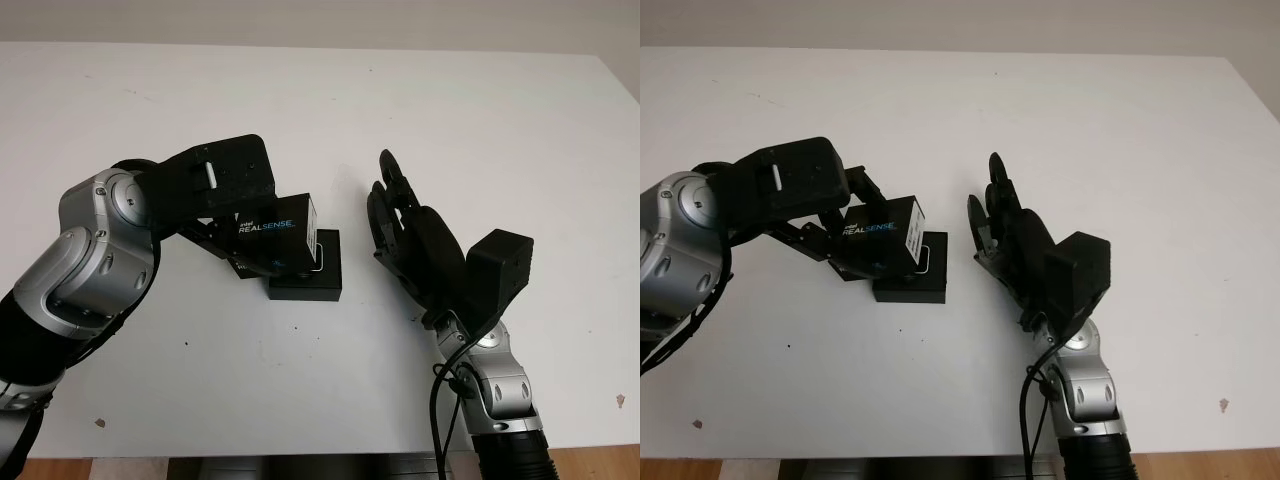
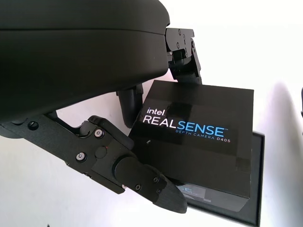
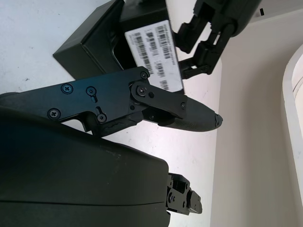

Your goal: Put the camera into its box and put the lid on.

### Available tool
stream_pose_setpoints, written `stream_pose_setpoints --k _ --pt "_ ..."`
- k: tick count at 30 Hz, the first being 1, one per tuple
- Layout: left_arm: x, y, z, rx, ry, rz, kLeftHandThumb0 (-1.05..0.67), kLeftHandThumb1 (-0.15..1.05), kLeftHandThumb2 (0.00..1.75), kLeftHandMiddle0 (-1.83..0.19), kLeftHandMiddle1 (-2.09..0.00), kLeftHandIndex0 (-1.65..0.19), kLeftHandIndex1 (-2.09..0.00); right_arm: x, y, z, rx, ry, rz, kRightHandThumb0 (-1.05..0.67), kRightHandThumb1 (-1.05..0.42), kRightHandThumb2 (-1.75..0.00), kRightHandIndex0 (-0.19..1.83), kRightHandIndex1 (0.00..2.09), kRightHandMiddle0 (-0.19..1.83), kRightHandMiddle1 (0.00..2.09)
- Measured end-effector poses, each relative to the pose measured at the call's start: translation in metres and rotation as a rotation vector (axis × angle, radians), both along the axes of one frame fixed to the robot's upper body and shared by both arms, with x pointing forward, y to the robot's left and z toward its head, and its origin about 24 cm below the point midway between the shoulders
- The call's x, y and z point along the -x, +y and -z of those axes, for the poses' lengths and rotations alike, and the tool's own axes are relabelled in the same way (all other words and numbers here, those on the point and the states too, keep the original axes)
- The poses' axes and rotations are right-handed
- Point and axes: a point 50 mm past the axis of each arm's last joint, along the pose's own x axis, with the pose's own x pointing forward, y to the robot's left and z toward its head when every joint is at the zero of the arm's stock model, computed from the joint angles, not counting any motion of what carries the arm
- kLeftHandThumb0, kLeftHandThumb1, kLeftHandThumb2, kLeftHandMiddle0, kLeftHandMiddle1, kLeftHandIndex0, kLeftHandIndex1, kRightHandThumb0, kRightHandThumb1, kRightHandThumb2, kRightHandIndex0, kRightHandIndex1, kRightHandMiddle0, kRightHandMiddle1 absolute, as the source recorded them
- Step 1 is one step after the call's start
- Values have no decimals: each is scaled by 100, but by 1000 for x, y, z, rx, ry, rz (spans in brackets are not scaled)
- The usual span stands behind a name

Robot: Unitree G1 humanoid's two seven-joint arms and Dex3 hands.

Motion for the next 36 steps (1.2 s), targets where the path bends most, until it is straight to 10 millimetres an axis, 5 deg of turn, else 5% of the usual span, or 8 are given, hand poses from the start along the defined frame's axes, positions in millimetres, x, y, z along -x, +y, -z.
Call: stream_pose_setpoints --k 14,19,23,36 --pt "4 -6 4 -14 37 31 -45 105 22 8 -170 13 -145 2 7 1 8 -12 14 -67 -105 -65 -19 0 -19 0" --pt "7 -9 8 -26 58 35 -45 105 22 19 -134 19 -102 2 9 2 1 -9 21 -68 -105 -65 -19 0 -19 0" --pt "8 -14 7 -43 55 44 -43 105 23 19 -112 19 -86 4 9 4 -4 -3 26 -68 -105 -65 -19 0 -19 0" --pt "7 -31 7 -57 23 89 -47 105 23 19 -135 19 -102 5 11 4 -11 -6 25 -68 -105 -65 -19 0 -19 0"
